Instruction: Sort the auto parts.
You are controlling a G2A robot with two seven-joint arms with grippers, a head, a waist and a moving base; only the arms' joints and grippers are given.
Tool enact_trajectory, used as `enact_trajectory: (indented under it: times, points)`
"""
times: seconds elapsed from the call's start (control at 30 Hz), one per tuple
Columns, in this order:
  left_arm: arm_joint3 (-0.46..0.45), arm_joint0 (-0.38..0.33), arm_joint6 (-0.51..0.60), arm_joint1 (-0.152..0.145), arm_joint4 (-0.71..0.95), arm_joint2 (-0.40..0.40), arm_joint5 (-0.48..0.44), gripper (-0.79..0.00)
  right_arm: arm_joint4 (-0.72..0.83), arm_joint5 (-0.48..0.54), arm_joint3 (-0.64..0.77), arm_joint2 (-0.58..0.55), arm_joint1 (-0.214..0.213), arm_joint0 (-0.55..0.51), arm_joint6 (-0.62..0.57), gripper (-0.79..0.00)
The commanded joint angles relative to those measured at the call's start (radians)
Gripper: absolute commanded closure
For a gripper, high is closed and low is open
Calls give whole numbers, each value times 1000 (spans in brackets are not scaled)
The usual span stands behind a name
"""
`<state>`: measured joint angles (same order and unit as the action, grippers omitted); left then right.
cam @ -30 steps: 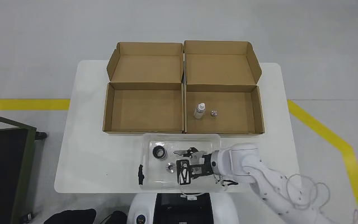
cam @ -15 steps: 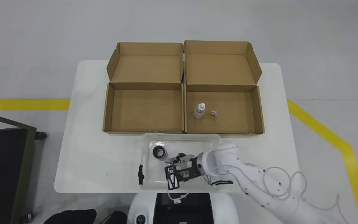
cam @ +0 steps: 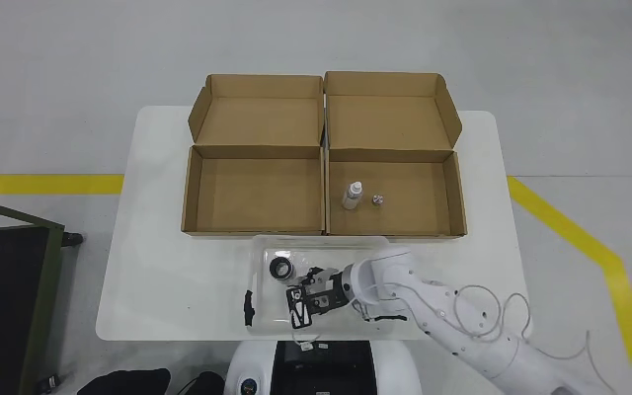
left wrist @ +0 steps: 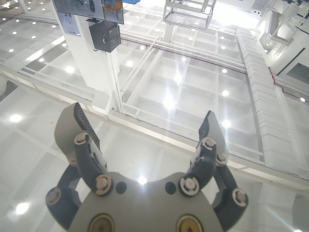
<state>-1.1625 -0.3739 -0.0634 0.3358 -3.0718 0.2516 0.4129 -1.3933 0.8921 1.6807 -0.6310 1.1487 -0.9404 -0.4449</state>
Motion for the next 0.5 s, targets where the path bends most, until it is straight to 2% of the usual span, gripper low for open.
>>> enact_trajectory:
  times: [0.0,0.47]
  points:
    - [0,0,0,0,0,0,0,-785,6,8,8,-4,-1,0,3,0]
    - [0,0,0,0,0,0,0,-785,107,50,122,-92,-23,-34,11,0]
